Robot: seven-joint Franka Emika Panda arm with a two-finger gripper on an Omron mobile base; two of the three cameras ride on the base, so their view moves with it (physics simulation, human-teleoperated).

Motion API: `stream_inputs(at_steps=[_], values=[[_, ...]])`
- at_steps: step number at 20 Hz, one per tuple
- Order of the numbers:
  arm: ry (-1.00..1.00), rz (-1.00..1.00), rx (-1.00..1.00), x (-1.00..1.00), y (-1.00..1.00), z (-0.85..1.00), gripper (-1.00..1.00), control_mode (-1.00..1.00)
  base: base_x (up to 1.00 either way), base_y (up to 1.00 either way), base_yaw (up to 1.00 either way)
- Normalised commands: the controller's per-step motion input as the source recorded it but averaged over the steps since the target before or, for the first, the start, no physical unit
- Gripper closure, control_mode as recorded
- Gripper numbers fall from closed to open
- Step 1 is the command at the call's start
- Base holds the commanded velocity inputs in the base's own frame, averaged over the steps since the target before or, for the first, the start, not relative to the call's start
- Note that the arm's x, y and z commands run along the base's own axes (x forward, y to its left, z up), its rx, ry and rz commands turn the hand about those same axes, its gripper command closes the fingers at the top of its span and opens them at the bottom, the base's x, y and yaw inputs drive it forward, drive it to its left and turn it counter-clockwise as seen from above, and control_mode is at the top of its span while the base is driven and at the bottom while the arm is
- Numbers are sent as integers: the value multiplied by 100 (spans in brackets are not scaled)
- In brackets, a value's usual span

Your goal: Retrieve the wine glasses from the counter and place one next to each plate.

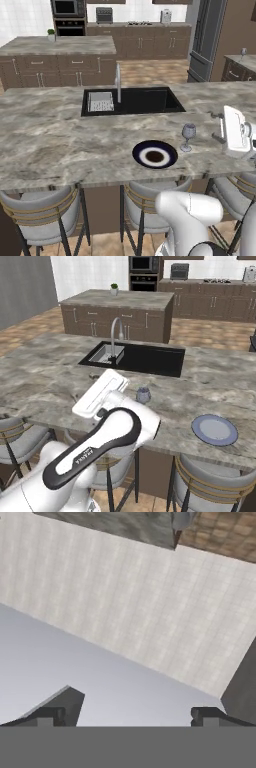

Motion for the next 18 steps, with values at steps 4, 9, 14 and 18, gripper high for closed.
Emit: stream_inputs(at_steps=[4, 9, 14, 18], values=[[-3, 0, -4, -14, 46, 44, -100, -100, 0, 0, 0], [0, 0, 0, 0, 0, 0, -100, 100, -83, 75, 10], [0, 0, 0, 0, 0, 0, -100, 100, -100, 100, 9], [0, 0, 0, 0, 0, 0, -100, 100, -100, 100, 20]])
